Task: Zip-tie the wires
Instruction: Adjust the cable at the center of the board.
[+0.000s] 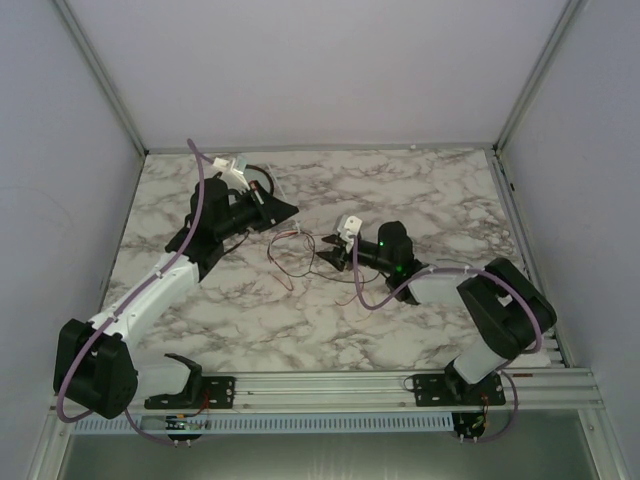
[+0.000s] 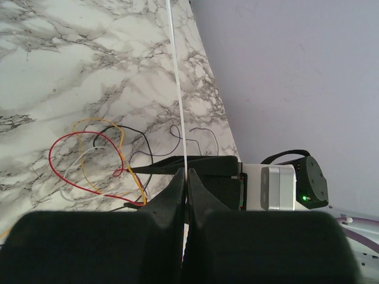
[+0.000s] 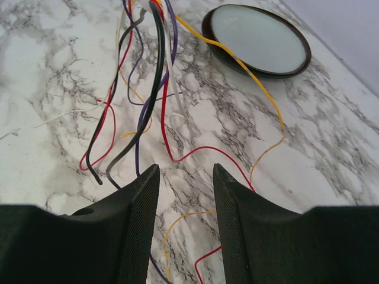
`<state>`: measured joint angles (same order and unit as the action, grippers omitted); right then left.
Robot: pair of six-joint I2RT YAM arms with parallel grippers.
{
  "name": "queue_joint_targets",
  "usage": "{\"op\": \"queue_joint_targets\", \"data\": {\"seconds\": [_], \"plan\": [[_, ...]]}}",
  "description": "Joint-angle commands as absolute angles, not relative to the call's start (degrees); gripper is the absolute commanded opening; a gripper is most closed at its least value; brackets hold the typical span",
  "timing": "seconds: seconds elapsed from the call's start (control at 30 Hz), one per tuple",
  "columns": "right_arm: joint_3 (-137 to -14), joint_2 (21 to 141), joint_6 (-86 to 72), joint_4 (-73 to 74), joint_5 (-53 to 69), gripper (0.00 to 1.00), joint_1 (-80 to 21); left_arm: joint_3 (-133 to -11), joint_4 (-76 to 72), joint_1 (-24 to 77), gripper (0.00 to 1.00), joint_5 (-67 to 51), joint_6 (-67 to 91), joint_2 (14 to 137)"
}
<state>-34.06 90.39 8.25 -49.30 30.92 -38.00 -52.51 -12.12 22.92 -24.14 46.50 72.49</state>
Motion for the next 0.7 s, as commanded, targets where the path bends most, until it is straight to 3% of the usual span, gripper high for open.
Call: {"op": "queue_joint_targets", "data": {"seconds": [0.0,0.33,0.53,0.67], "plan": [[-37.4,92.2,7.1,-52.3,37.4,0.42,-37.8,-52.6,-12.5,22.6,0.0,-25.6,46.0,71.6],[-38.8,96.8,3.6,-59.7,38.3,0.4,-39.1,-52.5,-12.9,22.6,0.0,-25.9,46.3,72.5],[-38.1,96.9,3.0,-60.0,38.1,0.19,-39.3,-52.6,-12.9,22.6,0.0,-25.9,46.2,72.6],[-36.1,95.5,2.2,-60.1,36.2,0.0,-39.2,-52.6,-12.9,22.6,0.0,-25.4,46.2,72.7]]}}
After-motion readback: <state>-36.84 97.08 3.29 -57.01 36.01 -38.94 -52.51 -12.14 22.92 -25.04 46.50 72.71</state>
